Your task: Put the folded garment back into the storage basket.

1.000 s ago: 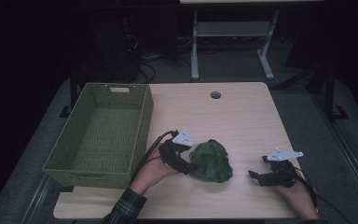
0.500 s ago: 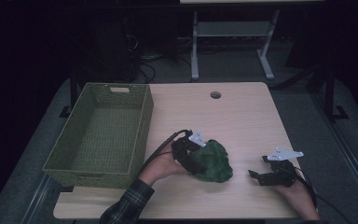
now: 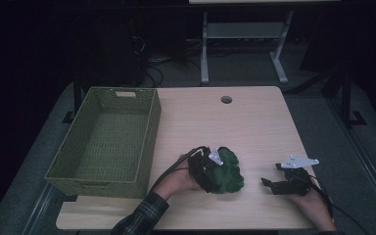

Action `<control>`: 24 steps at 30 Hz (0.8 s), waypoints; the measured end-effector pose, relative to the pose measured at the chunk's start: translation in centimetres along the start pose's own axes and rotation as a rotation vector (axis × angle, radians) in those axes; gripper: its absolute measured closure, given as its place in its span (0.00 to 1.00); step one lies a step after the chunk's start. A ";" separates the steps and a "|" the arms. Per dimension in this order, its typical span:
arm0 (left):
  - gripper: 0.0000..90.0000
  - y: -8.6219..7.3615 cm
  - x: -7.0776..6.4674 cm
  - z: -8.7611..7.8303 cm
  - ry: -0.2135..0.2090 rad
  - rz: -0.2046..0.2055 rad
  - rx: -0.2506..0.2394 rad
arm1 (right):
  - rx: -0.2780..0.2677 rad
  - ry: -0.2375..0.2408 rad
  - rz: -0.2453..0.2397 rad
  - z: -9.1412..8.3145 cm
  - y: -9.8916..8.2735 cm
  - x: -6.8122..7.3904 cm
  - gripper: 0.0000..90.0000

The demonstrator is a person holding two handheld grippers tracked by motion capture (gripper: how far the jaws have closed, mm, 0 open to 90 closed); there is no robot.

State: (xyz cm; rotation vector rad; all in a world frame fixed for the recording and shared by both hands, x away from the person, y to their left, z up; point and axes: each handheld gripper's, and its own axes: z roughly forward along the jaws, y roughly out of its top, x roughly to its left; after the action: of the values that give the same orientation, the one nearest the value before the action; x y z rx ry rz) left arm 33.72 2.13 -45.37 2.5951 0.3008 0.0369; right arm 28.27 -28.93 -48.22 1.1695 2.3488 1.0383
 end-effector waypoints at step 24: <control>0.72 -0.1 0.7 -0.8 -0.027 -0.072 -0.010 | 0.000 -0.003 0.003 0.0 0.0 0.0 0.18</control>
State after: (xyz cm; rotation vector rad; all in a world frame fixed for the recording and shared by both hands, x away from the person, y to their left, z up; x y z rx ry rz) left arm 34.28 2.75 -44.76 2.5703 0.3823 -0.0221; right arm 28.27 -28.89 -48.22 1.1742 2.3448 1.0370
